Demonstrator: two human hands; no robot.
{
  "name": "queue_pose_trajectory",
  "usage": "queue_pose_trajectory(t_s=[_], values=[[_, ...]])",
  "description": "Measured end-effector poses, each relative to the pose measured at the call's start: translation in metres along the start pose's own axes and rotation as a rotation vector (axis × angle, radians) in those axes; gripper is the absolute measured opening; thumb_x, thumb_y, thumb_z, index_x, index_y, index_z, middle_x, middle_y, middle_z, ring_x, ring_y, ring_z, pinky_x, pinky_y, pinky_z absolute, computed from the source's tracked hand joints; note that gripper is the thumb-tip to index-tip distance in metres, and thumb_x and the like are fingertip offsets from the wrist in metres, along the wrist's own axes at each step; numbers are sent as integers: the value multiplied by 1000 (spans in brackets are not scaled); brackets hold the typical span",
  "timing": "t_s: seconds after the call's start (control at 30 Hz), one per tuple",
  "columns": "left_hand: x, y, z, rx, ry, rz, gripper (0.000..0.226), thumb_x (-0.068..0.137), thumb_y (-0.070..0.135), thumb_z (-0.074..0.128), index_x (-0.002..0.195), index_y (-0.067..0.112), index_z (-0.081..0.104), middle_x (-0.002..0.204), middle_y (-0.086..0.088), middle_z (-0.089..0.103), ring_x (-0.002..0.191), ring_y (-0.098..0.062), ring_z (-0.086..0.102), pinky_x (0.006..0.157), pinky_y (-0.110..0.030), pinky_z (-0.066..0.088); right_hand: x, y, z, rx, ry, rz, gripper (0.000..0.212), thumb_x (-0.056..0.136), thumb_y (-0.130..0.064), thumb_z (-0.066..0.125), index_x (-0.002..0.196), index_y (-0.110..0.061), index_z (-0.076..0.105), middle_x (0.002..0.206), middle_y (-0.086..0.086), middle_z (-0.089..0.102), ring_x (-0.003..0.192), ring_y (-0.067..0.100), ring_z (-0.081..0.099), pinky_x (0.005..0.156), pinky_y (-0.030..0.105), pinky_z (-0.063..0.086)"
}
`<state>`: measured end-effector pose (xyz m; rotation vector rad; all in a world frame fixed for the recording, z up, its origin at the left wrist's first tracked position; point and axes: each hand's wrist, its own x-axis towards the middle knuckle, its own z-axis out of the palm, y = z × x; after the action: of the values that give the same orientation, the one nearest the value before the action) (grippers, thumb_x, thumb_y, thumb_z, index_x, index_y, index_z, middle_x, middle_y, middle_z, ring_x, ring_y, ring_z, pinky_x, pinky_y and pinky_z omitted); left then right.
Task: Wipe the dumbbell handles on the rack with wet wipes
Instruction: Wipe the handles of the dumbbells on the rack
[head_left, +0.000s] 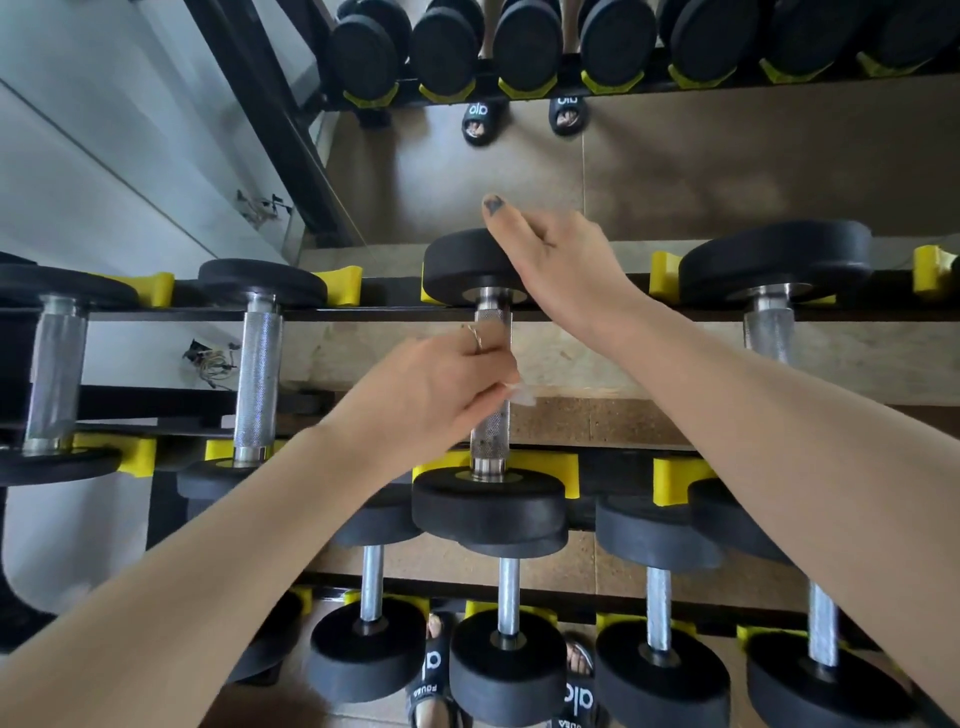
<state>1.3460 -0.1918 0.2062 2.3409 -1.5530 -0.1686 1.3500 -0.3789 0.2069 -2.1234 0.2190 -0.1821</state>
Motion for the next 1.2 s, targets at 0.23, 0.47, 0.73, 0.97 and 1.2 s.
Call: queue_pose_trajectory(t_s=[0.23, 0.47, 0.73, 0.97, 1.2], values=[[0, 0, -9, 179, -140, 265, 4, 91, 11, 72, 88, 9, 70, 91, -3, 62, 74, -21, 62, 51, -37, 57, -1, -2, 2, 18, 15, 17, 55, 103, -45, 42, 61, -15, 25, 48, -7, 26, 49, 7, 30, 48, 21, 26], [-9, 12, -3, 104, -83, 231, 6, 91, 10, 74, 88, 9, 69, 87, -1, 59, 59, -16, 53, 50, -32, 54, -2, -2, 2, 32, 14, 26, 54, 103, -45, 41, 60, -16, 24, 46, -7, 23, 49, 8, 28, 48, 23, 23], [5, -19, -12, 8, 196, -77, 10, 96, 11, 62, 91, 11, 70, 96, -1, 61, 75, -26, 64, 62, -41, 54, -2, -2, 4, 16, 43, 27, 53, 103, -44, 41, 62, -17, 24, 50, -6, 24, 50, 8, 27, 47, 23, 23], [-17, -2, -4, 97, 35, 21, 8, 102, 19, 56, 98, 17, 62, 95, -5, 58, 58, -28, 59, 47, -43, 55, -3, -3, 5, 31, 38, 31, 52, 104, -42, 41, 61, -18, 22, 52, -6, 21, 50, 8, 25, 47, 24, 19], [-7, -8, -17, 20, 151, -115, 12, 101, 22, 56, 97, 17, 66, 99, 5, 55, 66, -22, 58, 56, -40, 52, -3, -4, 4, 55, 32, 40, 54, 104, -43, 42, 60, -18, 23, 49, -7, 23, 48, 7, 26, 46, 24, 20]])
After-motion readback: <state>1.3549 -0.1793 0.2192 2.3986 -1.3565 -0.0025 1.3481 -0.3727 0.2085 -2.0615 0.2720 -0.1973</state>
